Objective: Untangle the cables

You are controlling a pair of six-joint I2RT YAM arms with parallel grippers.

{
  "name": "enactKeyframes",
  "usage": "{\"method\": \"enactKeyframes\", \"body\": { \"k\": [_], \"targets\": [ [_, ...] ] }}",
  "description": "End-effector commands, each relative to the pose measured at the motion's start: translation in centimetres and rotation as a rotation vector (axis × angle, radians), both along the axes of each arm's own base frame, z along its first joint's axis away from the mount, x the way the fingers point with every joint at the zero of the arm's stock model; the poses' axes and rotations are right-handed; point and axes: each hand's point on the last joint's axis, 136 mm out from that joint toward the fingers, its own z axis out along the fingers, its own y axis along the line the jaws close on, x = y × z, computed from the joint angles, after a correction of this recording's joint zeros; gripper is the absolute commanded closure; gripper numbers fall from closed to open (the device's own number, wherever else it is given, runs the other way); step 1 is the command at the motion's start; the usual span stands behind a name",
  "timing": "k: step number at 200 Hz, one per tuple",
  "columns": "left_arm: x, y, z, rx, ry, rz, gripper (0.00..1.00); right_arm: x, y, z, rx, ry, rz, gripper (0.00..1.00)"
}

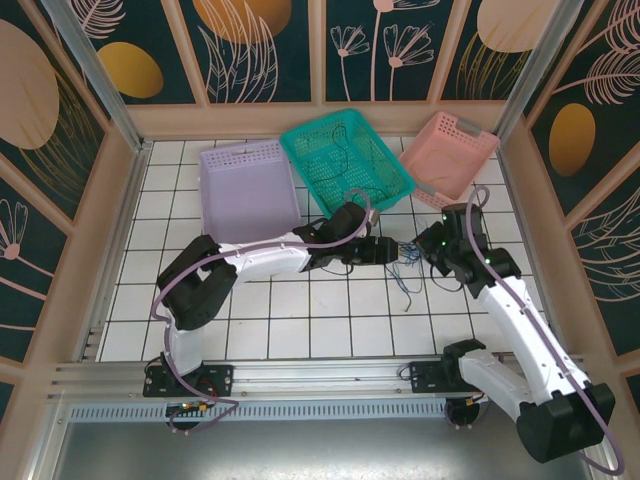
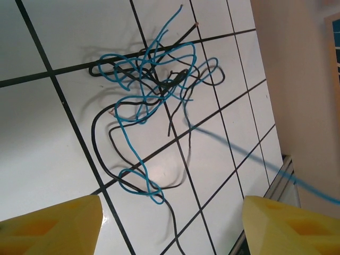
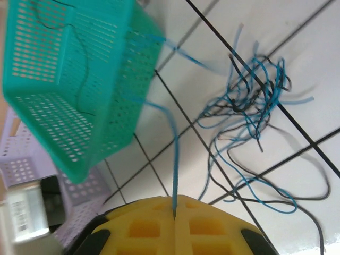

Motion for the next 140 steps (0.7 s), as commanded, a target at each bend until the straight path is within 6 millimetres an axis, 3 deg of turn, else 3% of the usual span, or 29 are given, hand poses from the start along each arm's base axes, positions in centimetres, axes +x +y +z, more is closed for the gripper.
{"method": "enactKeyframes", "body": {
  "k": [1,29,79,84,120,140],
  "targets": [
    [0.6,0.7,0.5,0.01,-0.027,0.052,0.32,0.2,-0.1,3.8,-0.051,-0.081,0.045,1.0],
    [0.8,2.3,0.9,0.027,-0.049,0.102,0.33,1.5,1.0,8.9,-0.03,-0.213,0.097,1.0],
    [2.4,5.1,5.5,-0.026,-0.114,0.216,0.31,2.2,2.8,16.6,-0.037,-0.437,0.229,1.0],
    [2.5,5.5,7.2,-0.052,-0.139,0.221,0.31,2.3,2.8,17.1,-0.047,-0.455,0.24,1.0],
    [2.3,6.2,10.2,-0.11,-0.192,0.225,0.37,2.6,3.0,23.3,-0.101,-0.65,0.278,1.0],
    [2.1,5.8,10.8,-0.147,-0.166,0.228,0.38,2.5,3.6,27.4,-0.087,-0.78,0.304,1.0]
  ]
}}
